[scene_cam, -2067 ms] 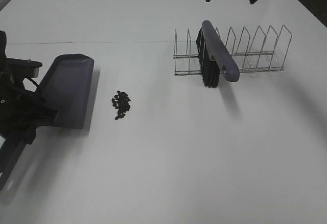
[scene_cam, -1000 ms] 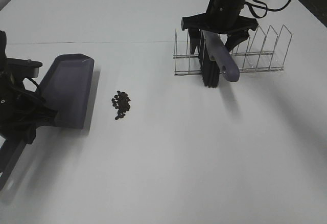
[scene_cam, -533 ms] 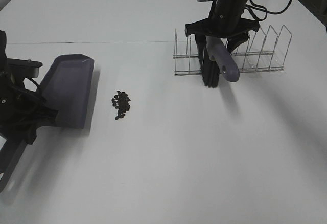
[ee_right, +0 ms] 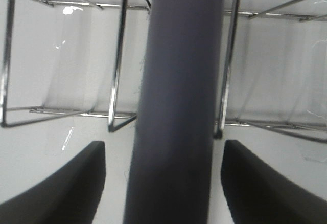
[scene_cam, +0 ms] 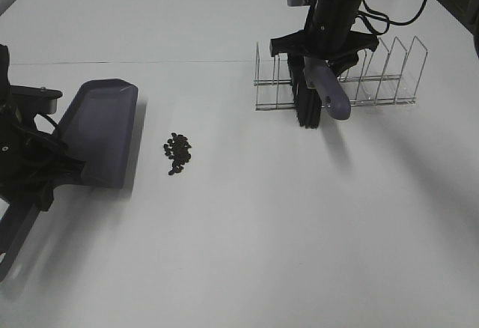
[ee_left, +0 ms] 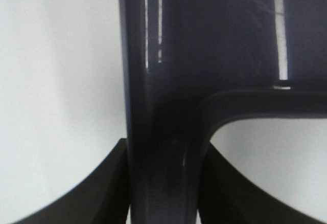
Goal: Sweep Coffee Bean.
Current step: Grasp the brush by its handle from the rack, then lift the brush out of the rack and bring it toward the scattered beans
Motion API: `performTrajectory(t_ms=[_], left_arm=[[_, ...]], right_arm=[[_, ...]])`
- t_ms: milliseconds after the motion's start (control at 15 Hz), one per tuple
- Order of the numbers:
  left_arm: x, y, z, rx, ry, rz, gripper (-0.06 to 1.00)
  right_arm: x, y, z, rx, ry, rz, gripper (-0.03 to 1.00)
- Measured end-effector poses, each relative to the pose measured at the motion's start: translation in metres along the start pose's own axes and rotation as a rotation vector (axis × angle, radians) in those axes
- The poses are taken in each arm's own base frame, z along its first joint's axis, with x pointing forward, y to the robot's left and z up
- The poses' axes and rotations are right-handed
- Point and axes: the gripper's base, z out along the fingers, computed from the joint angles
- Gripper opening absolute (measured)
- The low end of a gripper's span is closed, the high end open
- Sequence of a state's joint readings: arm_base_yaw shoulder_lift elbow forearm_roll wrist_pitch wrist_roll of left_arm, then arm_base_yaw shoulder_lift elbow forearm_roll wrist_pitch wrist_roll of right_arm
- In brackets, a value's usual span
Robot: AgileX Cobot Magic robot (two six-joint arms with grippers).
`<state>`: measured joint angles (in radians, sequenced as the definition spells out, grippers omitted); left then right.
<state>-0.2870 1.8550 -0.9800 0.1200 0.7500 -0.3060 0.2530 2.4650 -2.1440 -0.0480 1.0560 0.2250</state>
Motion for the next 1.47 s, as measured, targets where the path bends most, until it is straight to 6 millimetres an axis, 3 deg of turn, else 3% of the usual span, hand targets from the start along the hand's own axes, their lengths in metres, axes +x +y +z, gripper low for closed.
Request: performTrajectory(t_ms=[200, 467, 1133, 1400, 1467], left_arm=[[0.000, 0.000, 0.000, 0.000, 0.000, 0.000, 0.33], [0.000, 0.000, 0.000, 0.000, 0.000, 0.000, 0.33], [0.000, 0.000, 0.000, 0.000, 0.000, 0.000, 0.33], [0.000, 0.000, 0.000, 0.000, 0.000, 0.017, 0.33], [0.000, 0.000, 0.000, 0.000, 0.000, 0.022, 0.33]], right_arm=[[0.001, 0.000, 0.002, 0.005, 0.010, 0.003, 0.28], [0.000, -0.001, -0.010, 0.006, 0.006, 0.025, 0.28], [-0.004, -0.010, -0.124, 0.051, -0.110, 0.012, 0.28], [0.001, -0.013, -0.179, 0.036, -0.197, 0.007, 0.28], [0.004, -0.015, -0.203, 0.021, -0.240, 0.007, 0.28]])
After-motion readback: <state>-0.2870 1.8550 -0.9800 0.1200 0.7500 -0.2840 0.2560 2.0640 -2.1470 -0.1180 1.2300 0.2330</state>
